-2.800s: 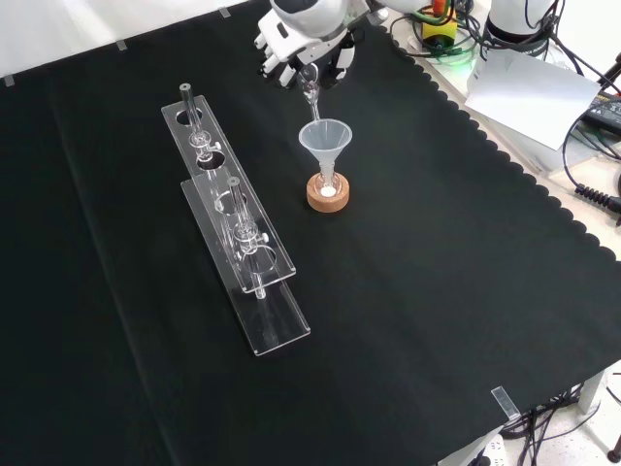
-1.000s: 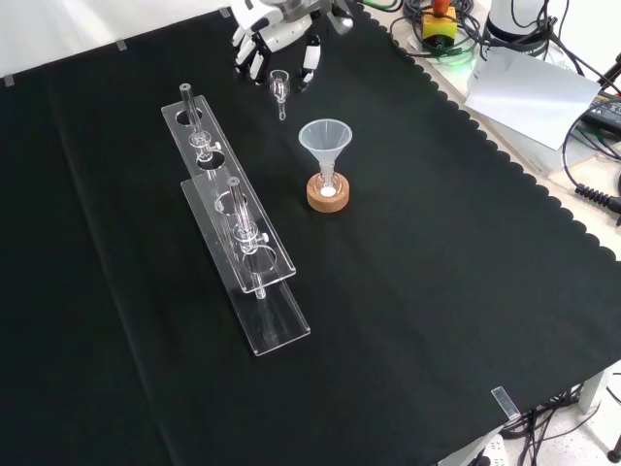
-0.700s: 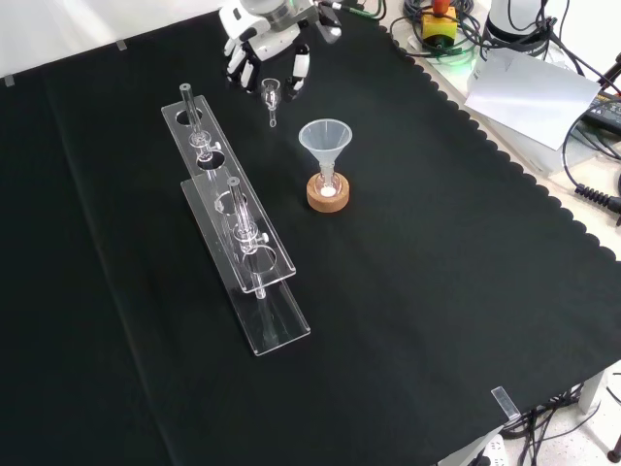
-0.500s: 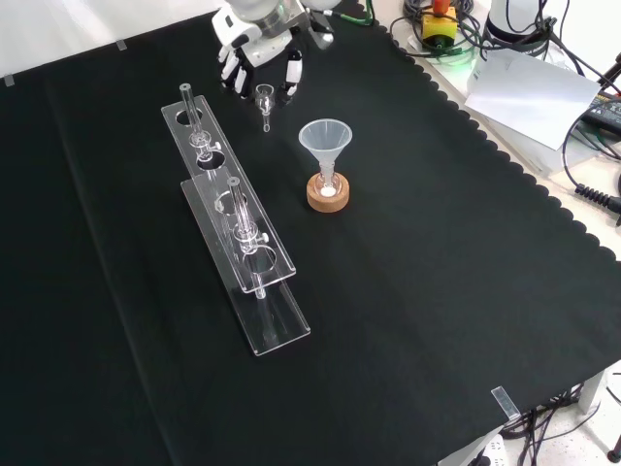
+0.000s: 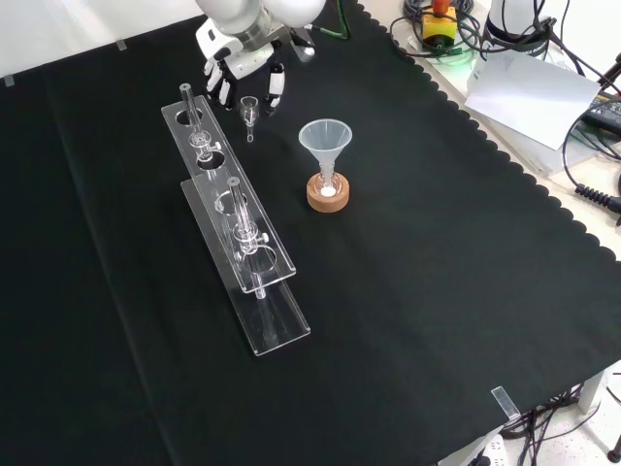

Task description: Put the weighing funnel back on the table.

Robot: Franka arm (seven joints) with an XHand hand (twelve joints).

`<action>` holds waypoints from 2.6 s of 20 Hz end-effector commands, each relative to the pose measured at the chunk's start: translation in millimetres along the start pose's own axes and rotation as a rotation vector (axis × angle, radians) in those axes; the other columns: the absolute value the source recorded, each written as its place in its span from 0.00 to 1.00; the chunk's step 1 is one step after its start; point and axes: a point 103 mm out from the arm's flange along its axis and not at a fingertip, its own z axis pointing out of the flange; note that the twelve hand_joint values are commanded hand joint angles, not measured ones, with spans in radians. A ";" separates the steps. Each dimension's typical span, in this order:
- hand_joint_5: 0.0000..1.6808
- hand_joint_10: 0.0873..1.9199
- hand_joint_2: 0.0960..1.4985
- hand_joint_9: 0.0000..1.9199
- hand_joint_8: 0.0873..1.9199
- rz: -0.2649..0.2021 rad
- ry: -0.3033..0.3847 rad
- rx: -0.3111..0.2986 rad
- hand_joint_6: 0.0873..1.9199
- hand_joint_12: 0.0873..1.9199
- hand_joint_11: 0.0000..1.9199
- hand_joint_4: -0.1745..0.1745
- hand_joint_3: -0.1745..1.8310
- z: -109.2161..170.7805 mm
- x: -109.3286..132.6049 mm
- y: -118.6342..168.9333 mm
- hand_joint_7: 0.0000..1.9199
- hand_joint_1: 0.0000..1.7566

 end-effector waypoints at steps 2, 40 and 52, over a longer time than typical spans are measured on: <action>0.66 0.22 0.42 0.44 0.31 -0.007 0.024 0.013 0.50 0.61 0.31 1.00 0.46 16.7 -6.5 18.8 0.27 0.61; 0.40 0.28 0.56 0.30 0.33 -0.062 0.070 0.114 0.41 0.65 0.22 0.68 0.26 43.3 -6.2 43.6 0.14 0.50; 0.09 0.33 0.42 0.02 0.03 -0.080 0.091 0.121 0.00 0.71 0.00 0.51 0.38 22.4 -10.1 21.7 0.00 0.43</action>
